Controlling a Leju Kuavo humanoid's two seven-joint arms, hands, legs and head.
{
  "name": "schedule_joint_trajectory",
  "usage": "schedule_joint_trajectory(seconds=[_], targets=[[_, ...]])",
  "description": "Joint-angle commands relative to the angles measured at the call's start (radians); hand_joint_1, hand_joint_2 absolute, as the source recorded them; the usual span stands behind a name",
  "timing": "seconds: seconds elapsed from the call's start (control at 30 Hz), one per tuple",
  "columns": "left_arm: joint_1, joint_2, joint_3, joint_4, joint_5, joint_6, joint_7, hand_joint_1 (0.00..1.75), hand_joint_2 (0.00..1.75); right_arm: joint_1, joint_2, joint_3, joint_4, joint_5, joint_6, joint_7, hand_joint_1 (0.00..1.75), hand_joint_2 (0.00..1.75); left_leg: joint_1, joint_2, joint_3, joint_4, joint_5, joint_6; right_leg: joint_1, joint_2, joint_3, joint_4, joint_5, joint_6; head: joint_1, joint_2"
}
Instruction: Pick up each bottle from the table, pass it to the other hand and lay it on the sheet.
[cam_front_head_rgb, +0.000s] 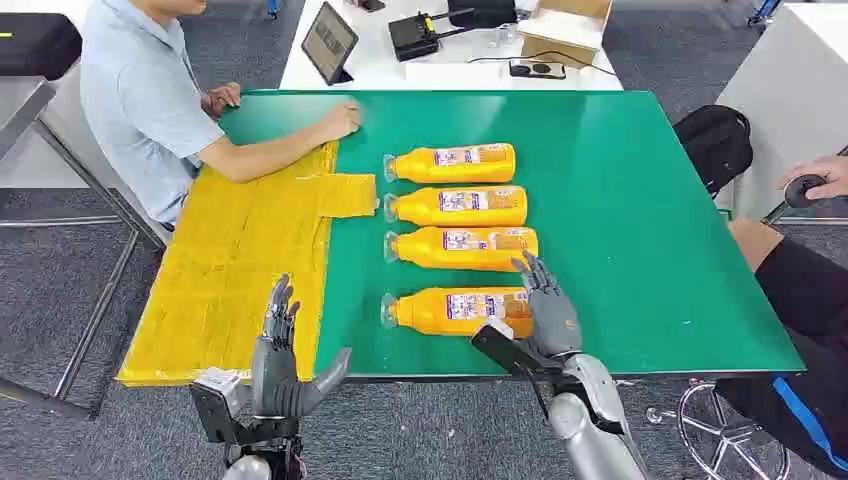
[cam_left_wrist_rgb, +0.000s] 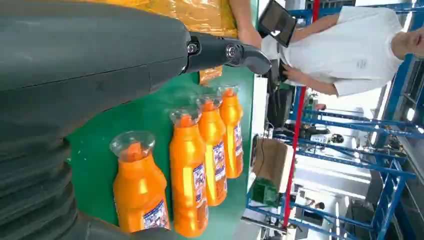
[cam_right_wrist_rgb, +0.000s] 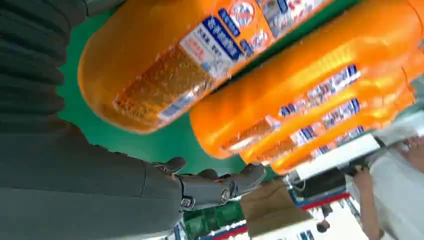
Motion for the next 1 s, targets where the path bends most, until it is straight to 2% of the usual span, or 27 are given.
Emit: schedule_joint_trajectory(seconds=[0.03, 0.3, 0.33, 0.37, 0.43, 0.5, 0.57, 0.67, 1.0], targets=[[-0.039, 0.014, -0.016, 0.051, -0.007, -0.011, 0.006, 0.00, 1.75, -0.100, -0.018, 0.075, 0.181, -0.001, 0.029, 0.009, 0.00, 1.75, 0.000, 0.003, 0.005, -0.001, -0.001, 0.001, 0.001, 0.001, 0.004, -0.002, 0.000, -0.003, 0.000, 0.000], [-0.038, 0.022, -0.024, 0.030, -0.019, -0.012, 0.007, 0.00, 1.75, -0.126, -0.008, 0.101, 0.230, -0.003, 0.043, 0.018, 0.00, 1.75, 0.000, 0.003, 0.006, -0.002, -0.001, 0.001, 0.001, 0.001, 0.005, -0.002, -0.001, -0.004, 0.000, 0.000], [-0.036, 0.024, -0.023, 0.027, -0.023, -0.010, 0.010, 0.00, 1.75, -0.138, -0.012, 0.118, 0.245, 0.036, 0.029, 0.055, 0.00, 1.75, 0.000, 0.002, 0.003, -0.001, -0.001, 0.001, 0.001, 0.001, 0.003, -0.001, 0.000, -0.002, 0.000, 0.000], [-0.032, 0.023, -0.021, 0.022, -0.025, -0.008, 0.012, 0.00, 1.75, -0.148, -0.016, 0.130, 0.254, 0.065, 0.022, 0.089, 0.00, 1.75, 0.000, 0.003, 0.007, -0.002, -0.002, 0.001, 0.001, 0.001, 0.006, -0.002, -0.001, -0.004, 0.000, 0.000], [-0.024, 0.027, -0.021, 0.017, -0.024, -0.007, 0.012, 0.00, 1.75, -0.161, -0.019, 0.132, 0.263, 0.071, 0.035, 0.105, 0.00, 1.75, 0.000, 0.005, 0.010, -0.003, -0.003, 0.002, 0.002, 0.002, 0.009, -0.003, -0.002, -0.006, 0.000, 0.000], [-0.024, 0.027, -0.021, 0.017, -0.024, -0.007, 0.012, 0.00, 1.75, -0.161, -0.019, 0.132, 0.263, 0.071, 0.035, 0.105, 0.00, 1.75, 0.000, 0.003, 0.005, -0.001, -0.001, 0.001, 0.001, 0.002, 0.004, -0.001, 0.000, -0.003, 0.000, 0.000], [-0.022, 0.028, -0.022, 0.017, -0.024, -0.007, 0.012, 0.00, 1.75, -0.163, -0.020, 0.131, 0.267, 0.071, 0.039, 0.108, 0.00, 1.75, 0.000, 0.003, 0.006, -0.001, -0.002, 0.002, 0.001, 0.001, 0.005, -0.002, 0.000, -0.004, 0.000, 0.000], [-0.020, 0.031, -0.025, 0.024, -0.023, -0.006, 0.012, 0.00, 1.75, -0.177, -0.022, 0.132, 0.303, 0.075, 0.057, 0.122, 0.00, 1.75, 0.000, 0.001, 0.003, -0.001, 0.000, 0.001, 0.000, 0.000, 0.003, -0.001, 0.000, -0.002, 0.000, 0.000], [-0.024, 0.027, -0.016, 0.020, -0.031, -0.001, 0.022, 0.00, 1.75, -0.276, -0.027, 0.197, 0.451, 0.119, 0.162, 0.189, 0.00, 1.75, 0.000, 0.003, 0.007, -0.002, -0.001, 0.001, 0.001, 0.002, 0.006, -0.002, 0.000, -0.003, 0.000, 0.000]])
